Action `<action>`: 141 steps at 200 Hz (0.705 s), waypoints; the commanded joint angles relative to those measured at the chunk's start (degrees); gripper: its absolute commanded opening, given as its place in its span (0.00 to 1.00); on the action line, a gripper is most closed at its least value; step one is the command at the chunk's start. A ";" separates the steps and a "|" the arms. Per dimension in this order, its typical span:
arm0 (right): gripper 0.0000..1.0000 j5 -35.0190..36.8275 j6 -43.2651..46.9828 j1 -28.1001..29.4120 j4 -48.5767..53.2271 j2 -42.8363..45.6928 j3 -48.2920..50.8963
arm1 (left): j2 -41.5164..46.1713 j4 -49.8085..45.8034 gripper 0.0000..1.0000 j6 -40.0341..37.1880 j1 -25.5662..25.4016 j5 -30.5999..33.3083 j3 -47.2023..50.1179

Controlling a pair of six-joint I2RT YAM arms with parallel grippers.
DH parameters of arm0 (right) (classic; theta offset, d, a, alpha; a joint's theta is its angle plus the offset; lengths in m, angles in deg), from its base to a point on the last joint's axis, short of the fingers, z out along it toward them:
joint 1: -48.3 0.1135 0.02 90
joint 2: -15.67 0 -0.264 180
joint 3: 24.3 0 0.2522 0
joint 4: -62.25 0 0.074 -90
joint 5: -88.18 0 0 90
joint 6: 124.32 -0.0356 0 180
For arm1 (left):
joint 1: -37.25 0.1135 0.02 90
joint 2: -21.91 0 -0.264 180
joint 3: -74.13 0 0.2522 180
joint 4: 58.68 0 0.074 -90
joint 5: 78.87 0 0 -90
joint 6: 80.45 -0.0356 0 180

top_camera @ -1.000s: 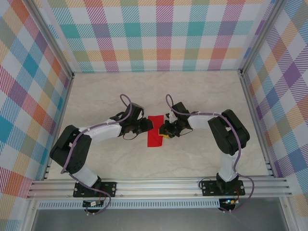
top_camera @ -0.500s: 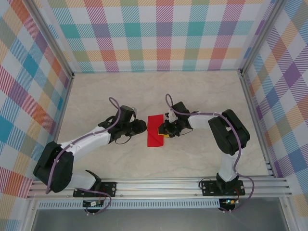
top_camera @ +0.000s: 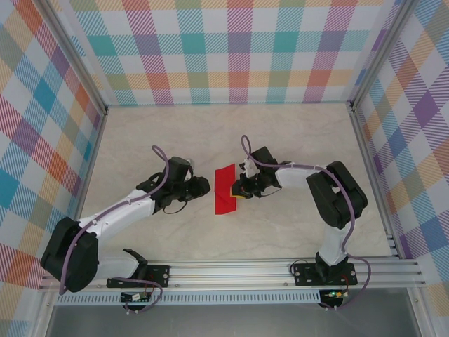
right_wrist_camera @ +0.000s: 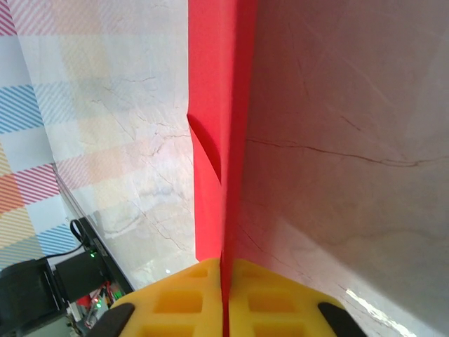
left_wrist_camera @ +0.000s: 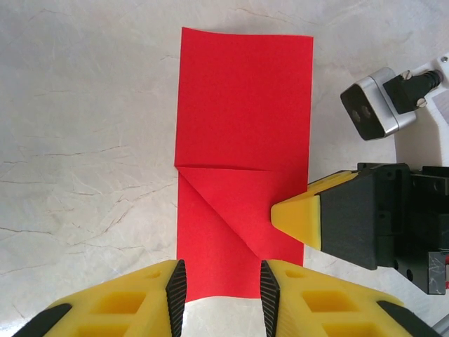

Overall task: Fold a paper plane with a square sheet of paper (pick it up from the middle)
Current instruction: Turn over the paper at the center of the table.

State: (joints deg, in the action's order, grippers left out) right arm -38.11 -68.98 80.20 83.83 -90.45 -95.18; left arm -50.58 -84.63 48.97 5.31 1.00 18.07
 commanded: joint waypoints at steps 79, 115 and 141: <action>0.00 37.69 13.22 2.24 40.27 15.67 -13.19 | 10.56 -7.21 0.38 0.22 0.74 4.92 1.03; 0.03 67.74 7.06 8.71 64.41 10.20 -24.48 | 15.37 -11.41 0.39 0.46 1.18 10.55 1.83; 0.03 70.60 1.81 12.57 69.94 3.22 -28.25 | 20.22 -14.08 0.40 0.46 1.53 15.01 3.01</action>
State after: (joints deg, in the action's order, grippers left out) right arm 19.72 -61.57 89.60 138.69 -80.68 -120.86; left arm -34.64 -94.00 49.17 5.92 9.96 19.67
